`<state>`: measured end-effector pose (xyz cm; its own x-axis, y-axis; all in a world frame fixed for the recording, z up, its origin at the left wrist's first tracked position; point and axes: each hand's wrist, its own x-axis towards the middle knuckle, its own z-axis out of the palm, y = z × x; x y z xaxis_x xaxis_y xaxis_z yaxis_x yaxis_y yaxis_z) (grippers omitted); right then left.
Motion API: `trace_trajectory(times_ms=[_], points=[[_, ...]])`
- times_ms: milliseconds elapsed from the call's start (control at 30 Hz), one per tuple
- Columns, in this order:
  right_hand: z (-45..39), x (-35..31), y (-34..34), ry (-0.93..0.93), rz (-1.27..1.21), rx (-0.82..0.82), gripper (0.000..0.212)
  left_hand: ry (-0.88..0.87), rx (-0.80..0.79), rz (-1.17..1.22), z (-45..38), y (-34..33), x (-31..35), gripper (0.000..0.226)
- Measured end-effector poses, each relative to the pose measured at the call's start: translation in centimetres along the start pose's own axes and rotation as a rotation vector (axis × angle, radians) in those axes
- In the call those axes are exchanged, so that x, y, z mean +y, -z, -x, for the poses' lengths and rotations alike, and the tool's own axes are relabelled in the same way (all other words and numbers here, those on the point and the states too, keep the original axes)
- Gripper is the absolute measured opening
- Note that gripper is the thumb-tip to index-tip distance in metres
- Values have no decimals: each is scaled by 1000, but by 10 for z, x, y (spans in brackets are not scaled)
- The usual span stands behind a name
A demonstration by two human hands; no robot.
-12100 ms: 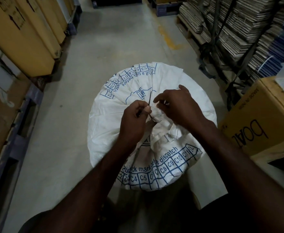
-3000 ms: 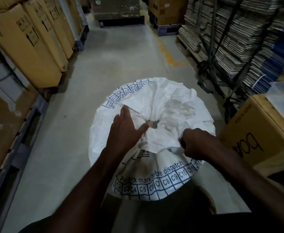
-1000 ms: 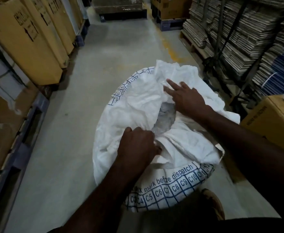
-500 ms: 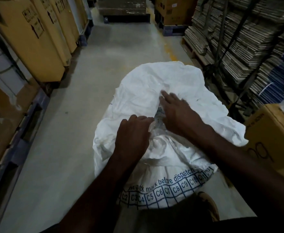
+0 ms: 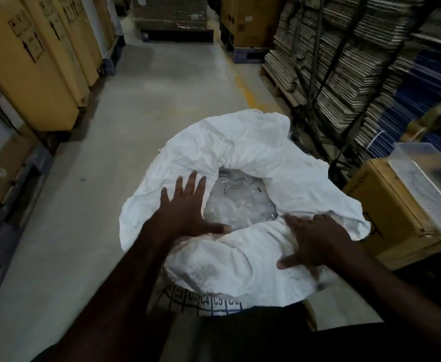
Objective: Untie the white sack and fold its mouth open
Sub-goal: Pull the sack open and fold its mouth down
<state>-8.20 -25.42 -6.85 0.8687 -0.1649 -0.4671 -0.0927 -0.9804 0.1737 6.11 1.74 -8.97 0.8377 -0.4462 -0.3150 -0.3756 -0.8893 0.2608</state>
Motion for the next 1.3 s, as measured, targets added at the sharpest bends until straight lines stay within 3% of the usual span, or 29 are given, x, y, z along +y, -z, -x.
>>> trace_trajectory(times_ms=[133,233,300,433,467,567,667,733,967,1133,1300], points=[[10,2,-3,-13,-53,27,134,21,86,-15,1,3,0,151],[20,-11,6,36,-123,161,116,-18,122,-78,4,8,5,119],[24,-23,15,105,-208,297,97,-69,177,-91,9,9,9,99],[8,-38,37,226,-370,633,38,-174,301,-56,20,10,17,73],[-3,-41,43,247,-364,673,33,-210,299,-53,19,9,19,66],[-45,-47,57,342,-237,697,44,-322,227,-62,11,8,28,53],[-90,-42,64,324,-27,603,60,-288,292,-207,-5,5,33,57],[-110,-33,62,255,53,585,68,-193,324,-337,-23,8,24,75],[-158,23,65,-11,19,550,69,41,404,-437,-66,33,-58,118],[-183,54,59,20,37,518,68,94,329,-369,-78,42,-97,123],[-177,51,64,5,-4,457,75,38,328,-393,-71,44,-77,119]])
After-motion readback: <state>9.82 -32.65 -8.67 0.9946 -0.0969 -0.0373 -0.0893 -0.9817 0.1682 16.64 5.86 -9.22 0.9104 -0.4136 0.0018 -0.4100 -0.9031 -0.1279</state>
